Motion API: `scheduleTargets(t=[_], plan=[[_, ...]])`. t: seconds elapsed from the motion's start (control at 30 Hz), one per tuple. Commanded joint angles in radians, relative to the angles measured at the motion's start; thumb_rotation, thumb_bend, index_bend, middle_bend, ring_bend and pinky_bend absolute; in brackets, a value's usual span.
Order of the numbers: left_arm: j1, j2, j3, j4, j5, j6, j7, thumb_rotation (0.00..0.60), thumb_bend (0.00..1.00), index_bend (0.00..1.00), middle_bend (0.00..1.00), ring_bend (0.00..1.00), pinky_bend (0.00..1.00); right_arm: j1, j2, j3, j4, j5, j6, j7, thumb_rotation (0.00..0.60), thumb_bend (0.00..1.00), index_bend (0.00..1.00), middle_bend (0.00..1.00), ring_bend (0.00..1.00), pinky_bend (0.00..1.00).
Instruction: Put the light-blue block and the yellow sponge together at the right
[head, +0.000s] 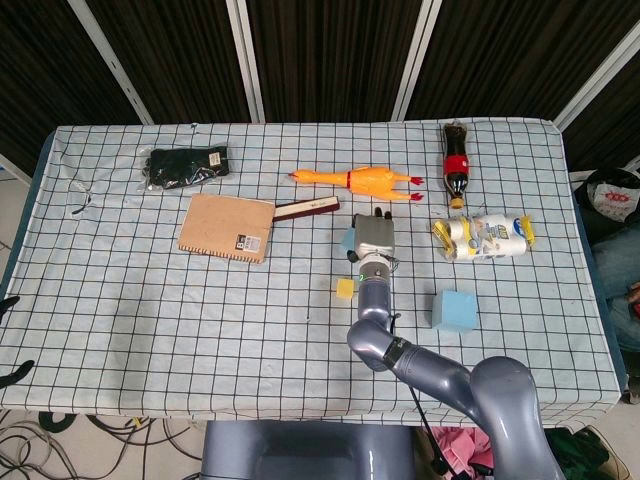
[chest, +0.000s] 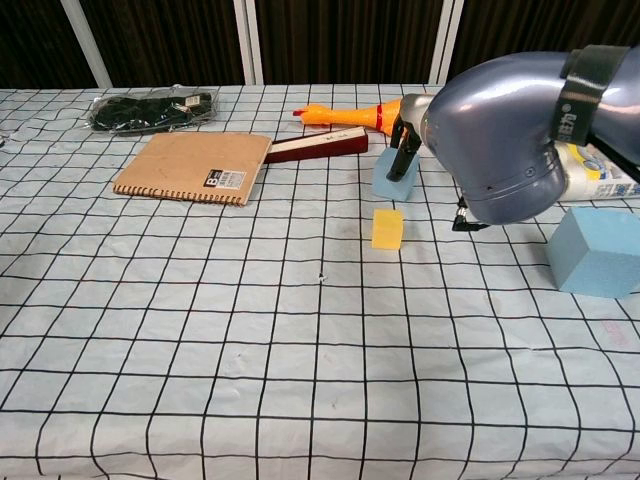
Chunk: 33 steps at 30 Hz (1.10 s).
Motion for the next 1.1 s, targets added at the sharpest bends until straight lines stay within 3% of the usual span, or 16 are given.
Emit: scheduleTargets(t=[0.03, 0.9, 1.1], plan=[[0.000, 0.001, 0.001, -0.002, 0.001, -0.001, -0.001, 0.600, 0.03, 0.17, 0.05, 0.00, 0.00, -0.002, 0.000, -0.001, 0.000, 0.001, -0.004, -0.007, 0.600, 0.35, 0.47, 0.41, 0.08, 0.09], [0.003, 0.002, 0.001, 0.000, 0.008, 0.007, -0.005, 0.600, 0.03, 0.17, 0.05, 0.00, 0.00, -0.024, 0.022, 0.008, -0.047, -0.004, 0.005, -0.019, 0.600, 0.35, 0.47, 0.41, 0.08, 0.09], [0.003, -0.001, -0.002, 0.001, 0.003, 0.008, 0.000, 0.600, 0.03, 0.17, 0.06, 0.00, 0.00, -0.035, 0.046, -0.006, -0.081, -0.049, 0.006, -0.004, 0.600, 0.35, 0.47, 0.41, 0.08, 0.09]])
